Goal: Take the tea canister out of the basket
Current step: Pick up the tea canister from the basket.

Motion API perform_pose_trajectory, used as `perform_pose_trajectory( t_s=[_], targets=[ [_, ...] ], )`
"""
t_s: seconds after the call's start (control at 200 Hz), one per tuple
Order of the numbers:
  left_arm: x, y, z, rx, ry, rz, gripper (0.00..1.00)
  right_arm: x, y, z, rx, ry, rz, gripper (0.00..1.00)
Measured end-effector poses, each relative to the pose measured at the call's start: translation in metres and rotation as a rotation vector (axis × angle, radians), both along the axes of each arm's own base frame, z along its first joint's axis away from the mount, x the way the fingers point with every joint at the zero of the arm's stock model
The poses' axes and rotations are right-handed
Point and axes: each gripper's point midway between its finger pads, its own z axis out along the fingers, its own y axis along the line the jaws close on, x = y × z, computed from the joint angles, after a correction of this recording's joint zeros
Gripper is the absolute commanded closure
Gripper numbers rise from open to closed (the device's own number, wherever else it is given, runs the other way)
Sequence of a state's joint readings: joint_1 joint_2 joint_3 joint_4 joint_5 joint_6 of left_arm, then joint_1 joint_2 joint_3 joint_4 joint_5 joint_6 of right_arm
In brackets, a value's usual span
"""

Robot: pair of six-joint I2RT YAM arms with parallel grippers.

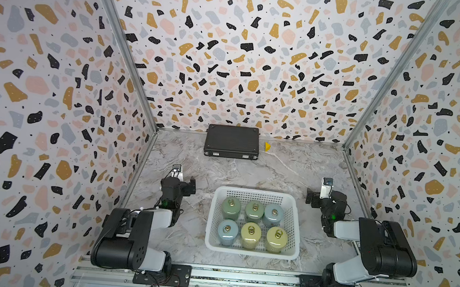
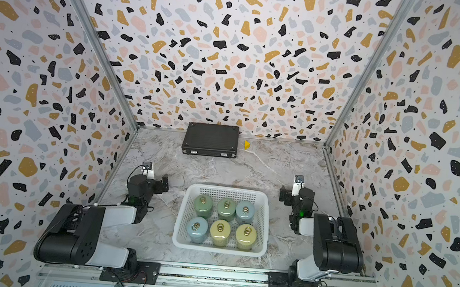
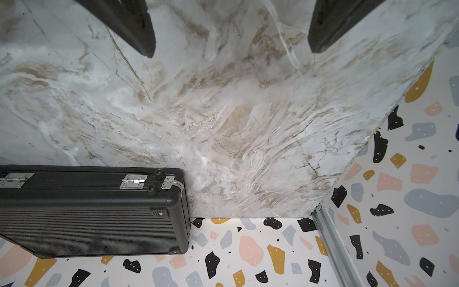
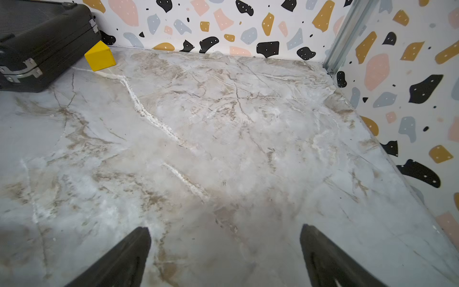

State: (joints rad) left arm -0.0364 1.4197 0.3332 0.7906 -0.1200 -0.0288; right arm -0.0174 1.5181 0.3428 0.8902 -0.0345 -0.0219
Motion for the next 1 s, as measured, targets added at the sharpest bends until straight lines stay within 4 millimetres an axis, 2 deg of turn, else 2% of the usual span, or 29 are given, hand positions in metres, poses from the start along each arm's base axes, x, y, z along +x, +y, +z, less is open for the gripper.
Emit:
perform_pose_trajectory(
  t_s=[0.821,0.946,1.001],
  targets=[
    [0.0,-0.001,0.0,0.007,0.002,-0.011,0.0,0.0,0.0,0.0,0.0,0.0,-0.001,0.01],
    [-0.003,0.005,-0.001,0.012,0.032,0.026,0.0,-0.003,-0.005,0.003,0.0,0.007,-0.034,0.01],
    [-0.002,0.011,0.005,0.013,0.059,0.067,0.0,-0.008,-0.011,0.008,0.004,0.021,-0.074,0.01]
  ],
)
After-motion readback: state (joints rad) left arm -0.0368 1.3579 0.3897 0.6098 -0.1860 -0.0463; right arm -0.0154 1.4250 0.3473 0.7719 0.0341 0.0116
